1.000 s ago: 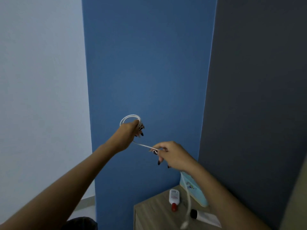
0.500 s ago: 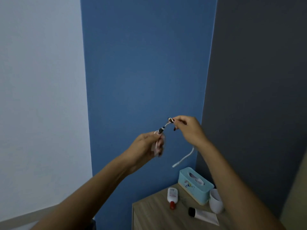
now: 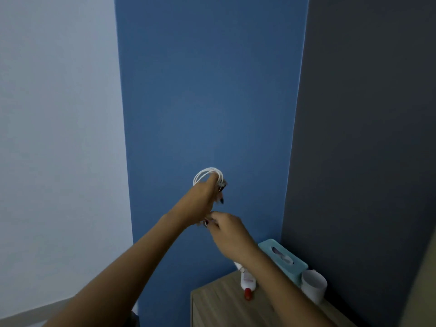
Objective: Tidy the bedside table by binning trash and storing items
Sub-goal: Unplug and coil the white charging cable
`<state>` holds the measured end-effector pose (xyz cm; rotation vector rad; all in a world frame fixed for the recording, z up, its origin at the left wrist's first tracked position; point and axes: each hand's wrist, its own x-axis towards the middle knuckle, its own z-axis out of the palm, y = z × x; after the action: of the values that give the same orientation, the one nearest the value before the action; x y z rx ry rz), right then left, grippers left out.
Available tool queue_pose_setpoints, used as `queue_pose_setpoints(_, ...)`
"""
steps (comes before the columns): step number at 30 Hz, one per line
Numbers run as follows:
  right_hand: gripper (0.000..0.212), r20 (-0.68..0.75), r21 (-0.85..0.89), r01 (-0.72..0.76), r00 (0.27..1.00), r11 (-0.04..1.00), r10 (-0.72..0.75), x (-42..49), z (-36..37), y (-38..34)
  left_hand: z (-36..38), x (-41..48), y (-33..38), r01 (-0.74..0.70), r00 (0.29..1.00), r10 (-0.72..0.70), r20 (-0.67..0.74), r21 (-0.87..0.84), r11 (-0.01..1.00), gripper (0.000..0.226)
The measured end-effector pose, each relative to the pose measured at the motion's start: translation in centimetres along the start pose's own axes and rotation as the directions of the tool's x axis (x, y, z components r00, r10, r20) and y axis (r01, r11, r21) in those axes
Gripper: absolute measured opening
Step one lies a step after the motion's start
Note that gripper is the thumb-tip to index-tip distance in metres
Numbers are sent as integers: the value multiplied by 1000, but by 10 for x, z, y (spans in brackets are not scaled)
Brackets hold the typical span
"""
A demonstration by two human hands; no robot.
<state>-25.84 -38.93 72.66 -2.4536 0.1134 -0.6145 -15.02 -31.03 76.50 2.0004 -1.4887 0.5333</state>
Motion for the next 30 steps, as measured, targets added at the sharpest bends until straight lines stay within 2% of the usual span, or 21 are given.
queue_pose_setpoints(2, 28, 31, -160, 22, 999, 987, -17, 3, -25, 4, 1, -6, -14, 30, 994, -44, 98, 141, 990, 19)
queue_pose_setpoints(3, 29, 27, -244, 29, 999, 969, -23, 5, -37, 6, 1, -9, -16, 51, 994, -61, 93, 102, 993, 11)
queue_pose_setpoints(4, 29, 21, -323, 37, 999, 946, -32, 7, -49, 7, 2, -12, -16, 57, 996, -59, 68, 29, 998, 6)
queue_pose_setpoints(8, 23, 1, -617, 72, 996, 784, -90, 18, -81, 12, 5, -19, 18, 130, 990, -114, 89, -206, 970, 33)
queue_pose_setpoints(10, 20, -58, -680, 65, 988, 730, -142, 22, -92, 15, 6, -20, 31, 154, 986, -121, 117, -343, 926, 35)
queue_pose_setpoints(11, 20, -86, -681, 59, 983, 730, -159, 24, -96, 18, 5, -20, 35, 186, 980, -129, 153, -453, 872, 34)
queue_pose_setpoints(12, 21, -103, -656, 62, 980, 752, -171, 26, -99, 19, 4, -20, 38, 232, 970, -139, 202, -575, 785, 33)
queue_pose_setpoints(14, 24, -107, -510, 115, 975, 852, -196, 29, -101, 20, 3, -18, 42, 340, 939, -140, 315, -783, 521, 36)
queue_pose_setpoints(17, 24, -118, -59, 171, 977, 984, -177, 32, -93, 22, -1, -14, 46, 419, 907, -74, 414, -905, 76, 36)
queue_pose_setpoints(19, 22, -71, 286, 93, 995, 954, -75, 31, -85, 23, -2, -10, 47, 405, 912, -14, 410, -903, -142, 37)
queue_pose_setpoints(20, 22, -38, 438, 30, 999, 898, -14, 30, -79, 25, -2, -9, 47, 384, 920, -6, 393, -902, -199, 37)
queue_pose_setpoints(22, 18, -4, 587, -63, 997, 807, 80, 27, -67, 27, -2, -6, 48, 352, 928, -43, 370, -909, -221, 40)
queue_pose_setpoints(26, 16, 23, 675, -163, 980, 720, 200, 21, -49, 30, -8, -5, 42, 301, 920, -241, 309, -951, -71, 40)
queue_pose_setpoints(27, 15, 28, 667, -166, 980, 726, 198, 20, -47, 31, -8, -6, 38, 290, 913, -279, 297, -955, -66, 40)
queue_pose_setpoints(30, 14, 27, 539, -135, 989, 832, 143, 13, -43, 31, -2, -12, 27, 267, 877, -375, 301, -954, -139, 39)
